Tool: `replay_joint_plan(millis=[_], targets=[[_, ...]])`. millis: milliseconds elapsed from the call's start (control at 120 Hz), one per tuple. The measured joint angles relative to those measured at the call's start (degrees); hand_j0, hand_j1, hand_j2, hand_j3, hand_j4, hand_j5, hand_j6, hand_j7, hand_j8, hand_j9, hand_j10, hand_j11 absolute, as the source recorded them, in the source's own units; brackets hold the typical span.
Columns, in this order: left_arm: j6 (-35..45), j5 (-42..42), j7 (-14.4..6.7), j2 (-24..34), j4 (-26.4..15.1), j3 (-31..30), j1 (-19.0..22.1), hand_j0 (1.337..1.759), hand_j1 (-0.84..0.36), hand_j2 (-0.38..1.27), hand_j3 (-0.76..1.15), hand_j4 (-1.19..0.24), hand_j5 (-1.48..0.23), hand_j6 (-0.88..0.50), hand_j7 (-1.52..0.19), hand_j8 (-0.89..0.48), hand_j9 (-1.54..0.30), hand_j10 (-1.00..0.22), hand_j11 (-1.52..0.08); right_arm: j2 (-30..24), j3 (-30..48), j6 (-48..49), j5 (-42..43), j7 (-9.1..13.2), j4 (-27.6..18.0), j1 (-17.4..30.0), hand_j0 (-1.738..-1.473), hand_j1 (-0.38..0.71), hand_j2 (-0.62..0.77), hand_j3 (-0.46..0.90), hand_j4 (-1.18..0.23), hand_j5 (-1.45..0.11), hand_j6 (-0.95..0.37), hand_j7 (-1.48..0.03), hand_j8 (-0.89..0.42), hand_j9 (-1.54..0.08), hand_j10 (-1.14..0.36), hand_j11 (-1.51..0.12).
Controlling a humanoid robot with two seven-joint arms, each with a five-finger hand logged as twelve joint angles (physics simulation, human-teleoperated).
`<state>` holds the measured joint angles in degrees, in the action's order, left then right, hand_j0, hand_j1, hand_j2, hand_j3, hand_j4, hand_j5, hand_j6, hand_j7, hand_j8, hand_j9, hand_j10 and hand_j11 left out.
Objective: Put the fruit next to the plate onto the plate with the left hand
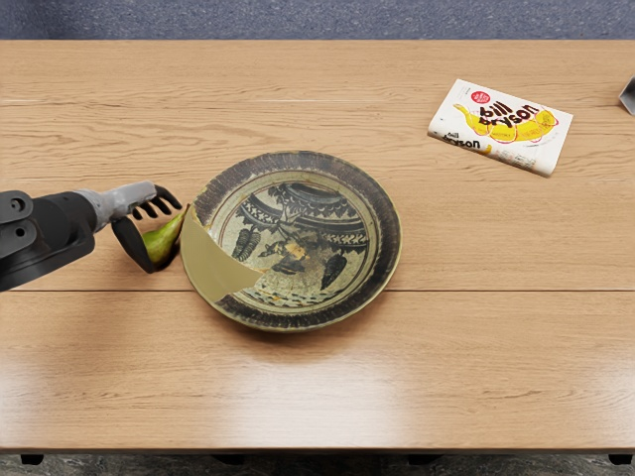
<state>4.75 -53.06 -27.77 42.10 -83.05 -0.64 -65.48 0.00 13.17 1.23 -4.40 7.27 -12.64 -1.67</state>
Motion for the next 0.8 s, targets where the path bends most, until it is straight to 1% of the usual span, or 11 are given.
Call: replay_joint_plan(millis=[208, 392, 800], targets=[[-0.04, 0.02, -0.49, -0.09, 0.0, 0.02, -0.09, 1.658, -0.05, 0.07, 0.0, -0.34, -0.43, -0.34, -0.43, -0.34, -0.43, -0.34, -0.43, 0.0, -0.04, 0.0, 0.0, 0.02, 0.01, 0.01, -1.658, -0.32, -0.01, 0.0, -0.03, -0.03, -0.03, -0.03, -0.03, -0.03, -0.03, -0.03], [-0.09, 0.08, -1.35, -0.18, 0.0, 0.01, -0.18, 1.658, -0.08, 0.08, 0.0, -0.37, -0.47, -0.37, -0.47, -0.37, -0.47, -0.37, -0.47, 0.0, -0.02, 0.0, 0.0, 0.02, 0.01, 0.01, -1.658, -0.32, -0.01, 0.0, -0.03, -0.03, -0.03, -0.03, -0.03, -0.03, -0.03, -0.03], [-1.58, 1.51, -1.73, -0.3, 0.01, 0.04, -0.35, 1.658, -0.16, 0.09, 0.0, -0.43, -0.55, -0.43, -0.55, -0.43, -0.55, -0.43, -0.55, 0.0, -0.04, 0.0, 0.0, 0.02, 0.07, 0.04, -1.658, -0.32, -0.01, 0.0, -0.03, -0.03, -0.03, -0.03, -0.03, -0.03, -0.03, -0.03]])
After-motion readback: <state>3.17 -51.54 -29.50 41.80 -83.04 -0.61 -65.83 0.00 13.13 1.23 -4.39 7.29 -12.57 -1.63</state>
